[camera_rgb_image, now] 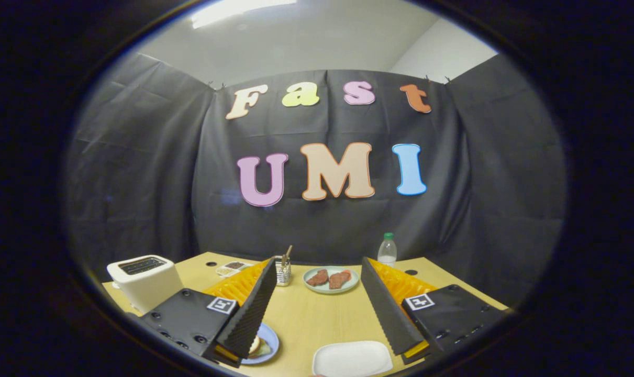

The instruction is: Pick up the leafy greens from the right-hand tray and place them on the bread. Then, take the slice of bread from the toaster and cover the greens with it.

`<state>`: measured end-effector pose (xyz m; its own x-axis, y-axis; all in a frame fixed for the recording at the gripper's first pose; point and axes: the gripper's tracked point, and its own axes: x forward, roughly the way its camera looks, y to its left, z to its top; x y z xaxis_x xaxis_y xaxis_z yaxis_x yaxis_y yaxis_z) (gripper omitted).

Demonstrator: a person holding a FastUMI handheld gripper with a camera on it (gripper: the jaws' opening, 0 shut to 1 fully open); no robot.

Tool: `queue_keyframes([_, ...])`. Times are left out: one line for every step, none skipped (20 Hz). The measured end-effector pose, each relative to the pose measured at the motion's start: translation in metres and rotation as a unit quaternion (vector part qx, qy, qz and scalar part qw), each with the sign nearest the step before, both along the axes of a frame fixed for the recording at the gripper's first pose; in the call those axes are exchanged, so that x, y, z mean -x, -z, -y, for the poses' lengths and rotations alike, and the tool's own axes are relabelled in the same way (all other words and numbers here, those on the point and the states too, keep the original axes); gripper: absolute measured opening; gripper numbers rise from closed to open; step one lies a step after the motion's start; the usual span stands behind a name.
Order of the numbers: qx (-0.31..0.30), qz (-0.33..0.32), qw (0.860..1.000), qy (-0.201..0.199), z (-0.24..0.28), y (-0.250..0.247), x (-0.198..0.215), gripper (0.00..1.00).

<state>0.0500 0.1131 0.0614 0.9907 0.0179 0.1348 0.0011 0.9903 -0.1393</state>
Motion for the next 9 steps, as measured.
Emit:
queue_keyframes([-0.006, -0.004, 1.000, 0.000, 0.004, 0.006, 0.004, 1.00])
queue_keyframes([-0.013, -0.009, 1.000, 0.003, 0.012, 0.012, 0.006, 1.00])
queue_keyframes([-0.018, -0.011, 1.000, 0.009, 0.020, 0.015, 0.009, 1.00])
queue_keyframes([-0.018, -0.011, 1.000, 0.019, 0.030, 0.018, 0.008, 1.00])
queue_keyframes([-0.015, -0.012, 0.999, 0.031, 0.040, 0.019, 0.009, 1.00])
queue_keyframes([-0.011, -0.012, 0.999, 0.042, 0.050, 0.021, 0.010, 1.00])
queue_keyframes([-0.009, -0.012, 0.999, 0.051, 0.057, 0.023, 0.011, 1.00])
queue_keyframes([-0.009, -0.012, 0.998, 0.055, 0.062, 0.023, 0.014, 1.00])
queue_keyframes([-0.013, -0.015, 0.998, 0.055, 0.065, 0.024, 0.016, 1.00])
